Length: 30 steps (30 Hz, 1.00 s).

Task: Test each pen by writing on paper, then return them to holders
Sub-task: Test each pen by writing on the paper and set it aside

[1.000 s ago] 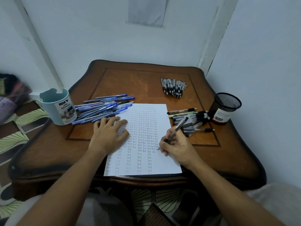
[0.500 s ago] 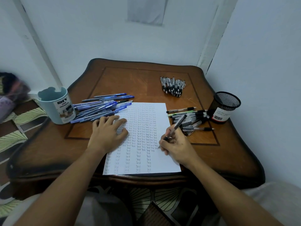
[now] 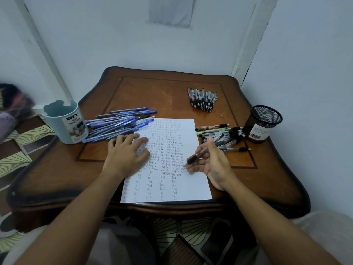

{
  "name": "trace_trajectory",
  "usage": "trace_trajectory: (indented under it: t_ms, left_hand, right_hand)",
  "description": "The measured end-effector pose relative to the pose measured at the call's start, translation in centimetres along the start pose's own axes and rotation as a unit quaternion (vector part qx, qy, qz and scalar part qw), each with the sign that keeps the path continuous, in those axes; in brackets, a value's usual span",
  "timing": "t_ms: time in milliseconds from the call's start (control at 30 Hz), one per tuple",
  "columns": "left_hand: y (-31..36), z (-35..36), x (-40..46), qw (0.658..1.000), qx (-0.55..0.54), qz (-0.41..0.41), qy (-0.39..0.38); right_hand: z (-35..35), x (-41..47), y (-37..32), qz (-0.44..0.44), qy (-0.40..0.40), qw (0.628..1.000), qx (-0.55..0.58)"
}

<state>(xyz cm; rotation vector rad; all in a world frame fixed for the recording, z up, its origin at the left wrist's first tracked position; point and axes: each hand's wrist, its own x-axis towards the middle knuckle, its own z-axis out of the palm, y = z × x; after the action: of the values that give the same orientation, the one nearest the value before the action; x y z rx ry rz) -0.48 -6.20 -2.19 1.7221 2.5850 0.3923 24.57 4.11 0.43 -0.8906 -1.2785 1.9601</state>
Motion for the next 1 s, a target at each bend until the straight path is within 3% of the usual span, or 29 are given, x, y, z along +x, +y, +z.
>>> trace_trajectory:
  t_ms: [533,767,1000]
  left_hand:
    - [0.0,0.0,-0.3,1.000,-0.006,0.001,0.003]
    - [0.0,-0.1,-0.1,1.000,-0.009,0.006,0.006]
    - [0.0,0.0,-0.1,1.000,-0.009,0.007,0.003]
  right_hand:
    - [0.4,-0.2,-0.3,0.030,0.027,0.999,-0.023]
    - [1.4,2.9,-5.0,0.068,-0.016,0.989,-0.132]
    - [0.2,11.4,-10.7,0.036,0.093,0.966,-0.239]
